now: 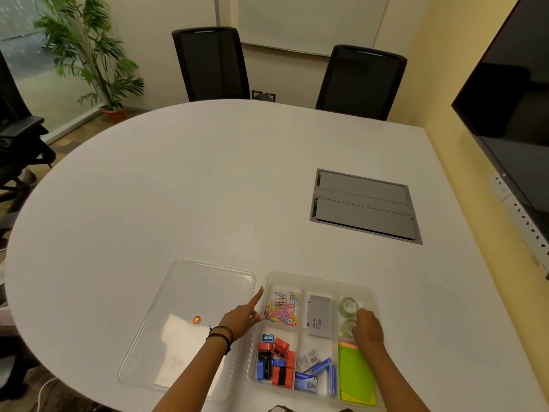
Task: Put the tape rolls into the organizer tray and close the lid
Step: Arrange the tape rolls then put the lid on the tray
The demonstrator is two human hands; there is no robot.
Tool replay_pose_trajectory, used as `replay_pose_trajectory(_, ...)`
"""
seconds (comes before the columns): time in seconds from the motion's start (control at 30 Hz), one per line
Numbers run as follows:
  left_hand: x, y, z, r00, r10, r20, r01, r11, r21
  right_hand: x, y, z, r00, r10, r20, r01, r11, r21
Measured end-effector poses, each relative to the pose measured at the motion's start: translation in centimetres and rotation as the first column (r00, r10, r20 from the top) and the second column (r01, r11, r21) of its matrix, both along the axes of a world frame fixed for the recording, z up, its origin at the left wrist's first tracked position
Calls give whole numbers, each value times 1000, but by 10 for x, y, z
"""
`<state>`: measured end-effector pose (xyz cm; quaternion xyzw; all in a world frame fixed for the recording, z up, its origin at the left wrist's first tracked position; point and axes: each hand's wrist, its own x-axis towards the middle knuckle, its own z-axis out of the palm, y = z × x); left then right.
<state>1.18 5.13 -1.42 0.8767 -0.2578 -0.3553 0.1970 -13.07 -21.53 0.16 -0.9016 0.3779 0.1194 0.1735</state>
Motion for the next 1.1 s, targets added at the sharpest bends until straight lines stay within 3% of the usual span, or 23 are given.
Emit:
replay_pose_trajectory(0.77, 2, 1, -1, 1000, 2, -15, -2, 1000, -8, 8, 6, 8, 995, -17, -93, 18, 1000, 14)
replay_pose_trajectory(1.1, 1, 1, -1, 1000, -3, -4, 3, 1000, -1, 0, 3, 0, 999, -37, 24, 37, 999, 31)
